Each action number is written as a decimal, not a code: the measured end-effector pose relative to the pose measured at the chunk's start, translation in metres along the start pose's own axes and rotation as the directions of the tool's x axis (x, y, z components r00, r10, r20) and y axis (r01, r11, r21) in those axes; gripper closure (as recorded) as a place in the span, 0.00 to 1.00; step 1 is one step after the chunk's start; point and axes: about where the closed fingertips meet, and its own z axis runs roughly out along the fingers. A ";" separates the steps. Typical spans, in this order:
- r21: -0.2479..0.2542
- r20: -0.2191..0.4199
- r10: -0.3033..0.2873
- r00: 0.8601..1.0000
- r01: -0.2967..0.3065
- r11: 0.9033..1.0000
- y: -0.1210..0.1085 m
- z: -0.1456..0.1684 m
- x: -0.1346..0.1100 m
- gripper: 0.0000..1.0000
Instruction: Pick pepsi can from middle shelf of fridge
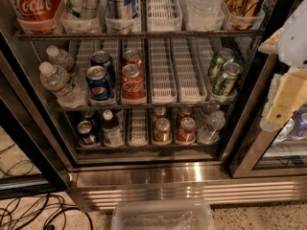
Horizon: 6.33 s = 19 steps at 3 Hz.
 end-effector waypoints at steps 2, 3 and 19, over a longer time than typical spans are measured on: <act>-0.006 0.080 -0.003 0.997 0.003 1.000 0.033 0.028 -0.029 0.00; -0.042 0.192 -0.035 0.981 0.044 0.998 0.068 0.077 -0.068 0.00; 0.238 0.882 -0.011 0.471 -0.425 0.874 0.103 0.225 -0.347 0.33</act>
Offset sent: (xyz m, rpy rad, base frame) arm -0.0331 0.1021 -0.1289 0.2316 0.0396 0.0546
